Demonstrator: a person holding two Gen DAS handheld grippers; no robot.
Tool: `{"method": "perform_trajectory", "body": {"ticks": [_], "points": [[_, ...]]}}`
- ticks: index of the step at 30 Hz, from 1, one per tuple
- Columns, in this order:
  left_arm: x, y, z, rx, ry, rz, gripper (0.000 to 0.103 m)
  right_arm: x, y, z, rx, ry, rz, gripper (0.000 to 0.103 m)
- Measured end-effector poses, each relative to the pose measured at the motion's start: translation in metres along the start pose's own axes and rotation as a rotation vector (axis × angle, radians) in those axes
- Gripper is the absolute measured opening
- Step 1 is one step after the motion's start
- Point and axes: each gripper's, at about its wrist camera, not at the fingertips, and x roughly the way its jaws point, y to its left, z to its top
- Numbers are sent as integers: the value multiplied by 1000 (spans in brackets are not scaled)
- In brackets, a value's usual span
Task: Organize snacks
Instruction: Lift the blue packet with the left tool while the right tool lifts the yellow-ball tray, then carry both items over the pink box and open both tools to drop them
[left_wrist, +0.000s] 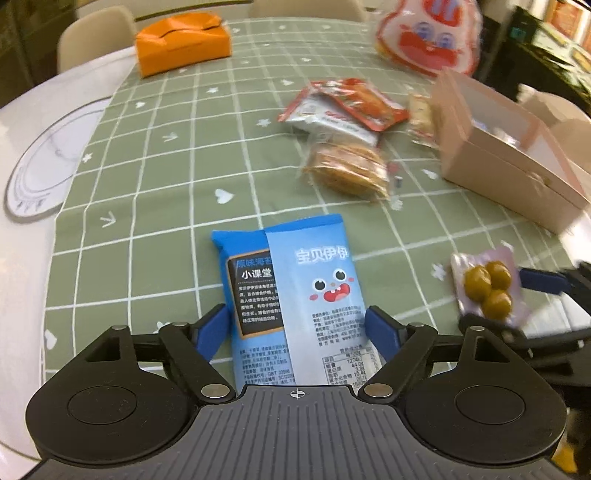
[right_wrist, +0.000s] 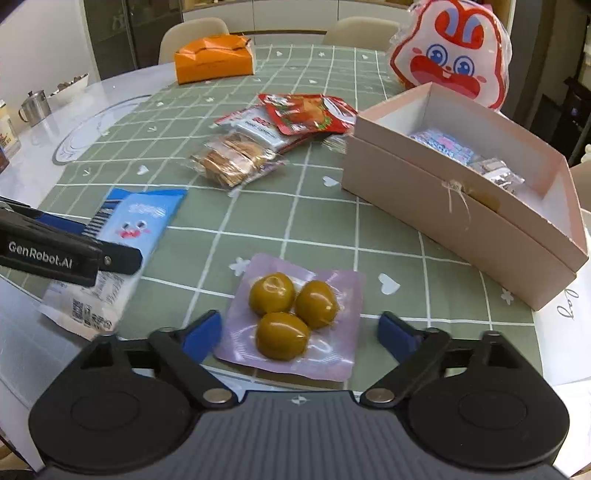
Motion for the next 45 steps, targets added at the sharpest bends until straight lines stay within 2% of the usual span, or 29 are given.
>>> {"method": "perform_trajectory", "body": {"ticks": [1,2,3,9,13,18,24,33,36,39,42,45], "points": [[-3,-1,-3,17,0,-22,84,-3,3,0,-4,-1,-12,70],[-6,-2,-7,34,2,-45,83,-5,4,1,0,-2,-18,59],[-8,-2,-11,58,6,-69,83,-7,4,2,12,6,-14,55],[-23,-5,-29,181,35,-211,82,-24,10,-4,70,43,-37,54],[-25,-8,-35,232,49,-272,82,-40,20,-6,88,41,-54,54],[-25,-3,-31,249,33,-309,81,-44,26,0,145,63,-55,54],[-27,8,-24,233,26,-308,81,-41,27,15,167,90,-34,54],[-44,7,-15,253,5,-326,81,-40,29,26,121,120,-50,54],[-47,5,-4,242,-20,-346,81,-52,24,34,103,100,-67,54],[-51,-1,20,200,-70,-398,81,-73,13,44,69,61,-98,54],[-60,-13,59,162,-165,-461,81,-96,-10,65,31,5,-127,54],[-58,-39,103,175,-244,-485,82,-114,-43,97,-3,-65,-176,54]]}}
